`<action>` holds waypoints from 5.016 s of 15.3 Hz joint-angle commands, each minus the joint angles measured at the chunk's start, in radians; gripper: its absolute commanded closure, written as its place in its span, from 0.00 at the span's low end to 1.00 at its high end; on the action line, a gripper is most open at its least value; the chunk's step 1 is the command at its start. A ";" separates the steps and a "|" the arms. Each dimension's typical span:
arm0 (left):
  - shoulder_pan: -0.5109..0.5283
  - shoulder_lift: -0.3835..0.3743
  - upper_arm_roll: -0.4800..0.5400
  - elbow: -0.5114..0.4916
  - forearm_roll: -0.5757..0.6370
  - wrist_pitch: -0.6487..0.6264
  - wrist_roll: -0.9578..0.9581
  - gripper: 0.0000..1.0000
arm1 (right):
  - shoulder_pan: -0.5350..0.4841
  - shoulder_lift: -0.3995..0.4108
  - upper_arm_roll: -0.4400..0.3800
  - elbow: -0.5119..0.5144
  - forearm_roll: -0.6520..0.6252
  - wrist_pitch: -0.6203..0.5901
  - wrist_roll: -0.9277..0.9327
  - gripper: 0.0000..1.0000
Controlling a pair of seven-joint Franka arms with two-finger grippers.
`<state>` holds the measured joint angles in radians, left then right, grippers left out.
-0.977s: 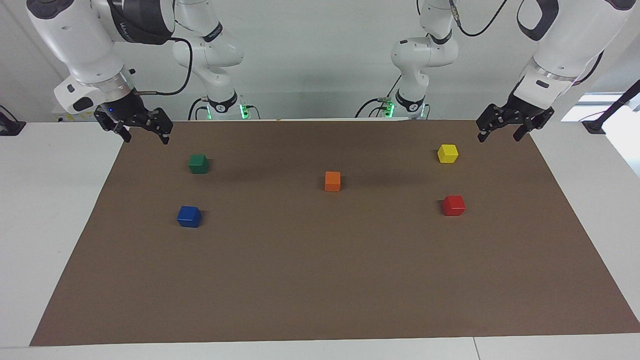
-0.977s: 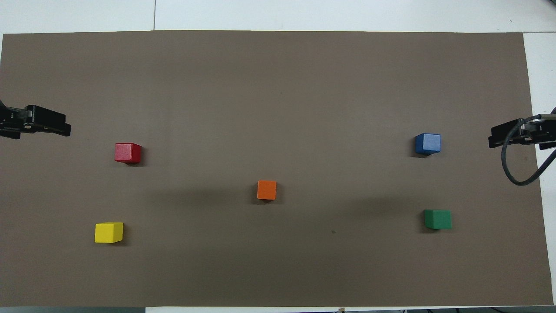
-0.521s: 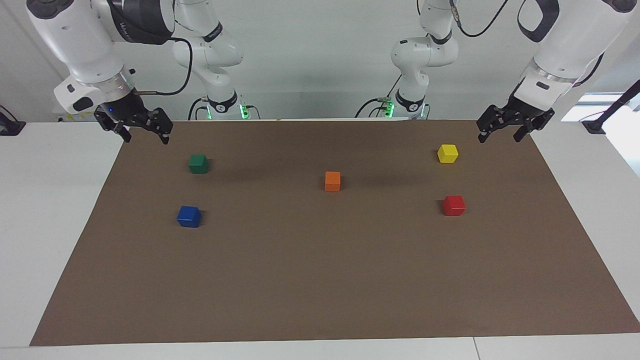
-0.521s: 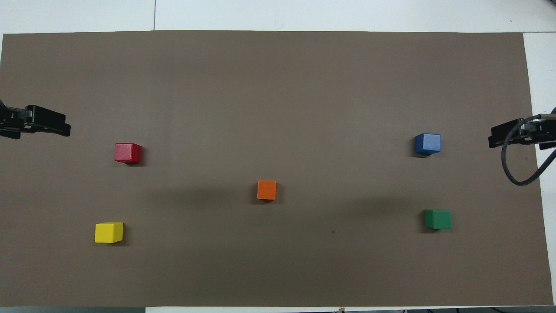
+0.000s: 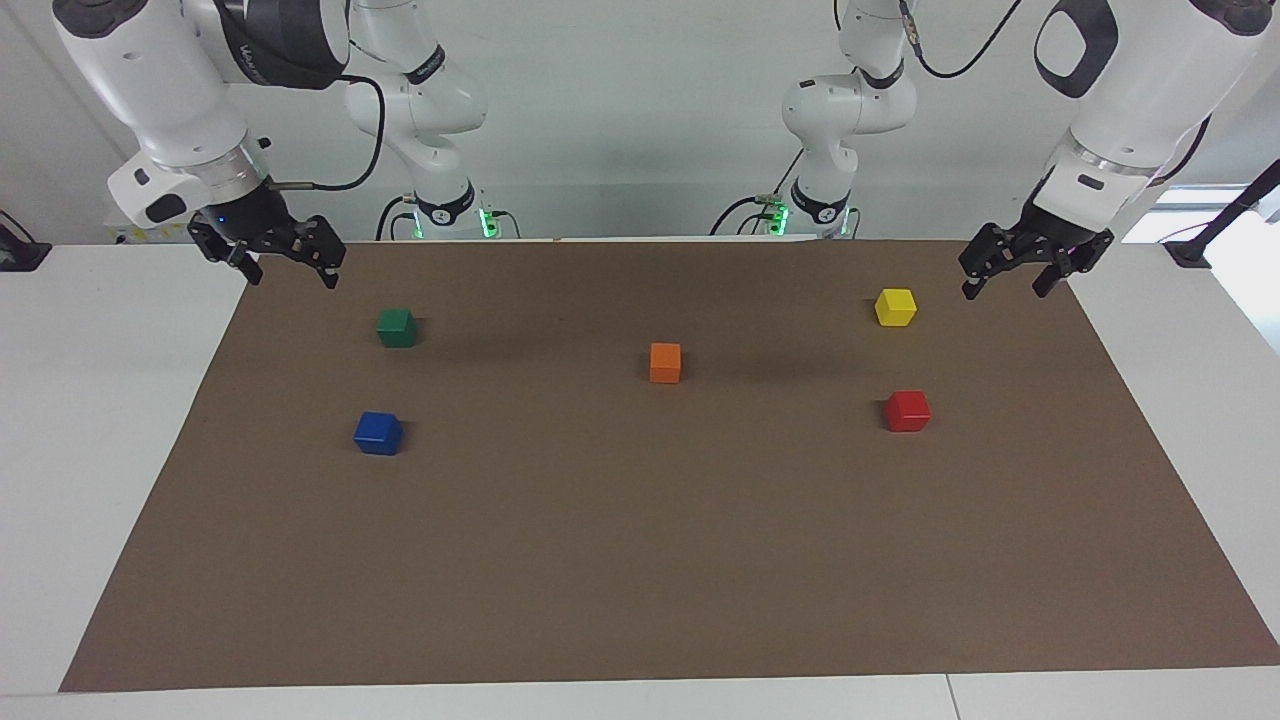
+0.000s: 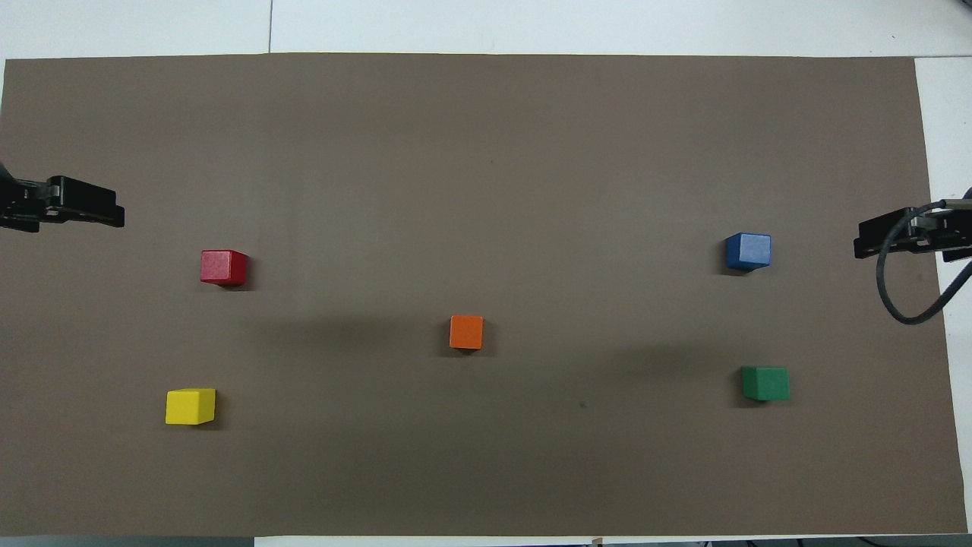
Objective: Transfer red block to right arm and stack on blue block
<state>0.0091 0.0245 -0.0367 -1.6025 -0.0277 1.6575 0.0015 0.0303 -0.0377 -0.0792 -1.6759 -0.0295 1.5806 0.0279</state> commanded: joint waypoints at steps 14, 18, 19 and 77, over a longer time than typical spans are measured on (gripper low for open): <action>0.014 0.049 0.001 -0.471 0.018 0.545 0.012 0.00 | -0.023 -0.008 -0.001 -0.016 0.180 0.018 -0.121 0.00; 0.011 0.069 0.001 -0.517 0.018 0.610 0.012 0.00 | -0.075 -0.008 -0.004 -0.076 0.431 0.052 -0.290 0.00; 0.009 0.071 0.001 -0.540 0.018 0.645 0.011 0.00 | -0.091 -0.004 -0.004 -0.097 0.507 0.059 -0.321 0.00; -0.462 -0.143 -0.051 -0.435 -1.068 0.685 -1.675 1.00 | 0.244 0.450 0.012 -0.387 2.044 -0.349 -0.916 0.00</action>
<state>-0.4209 -0.0949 -0.1023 -1.9948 -1.0692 2.2929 -1.6349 0.2682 0.4037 -0.0715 -2.0719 1.9847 1.2209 -0.8664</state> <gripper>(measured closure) 0.454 0.000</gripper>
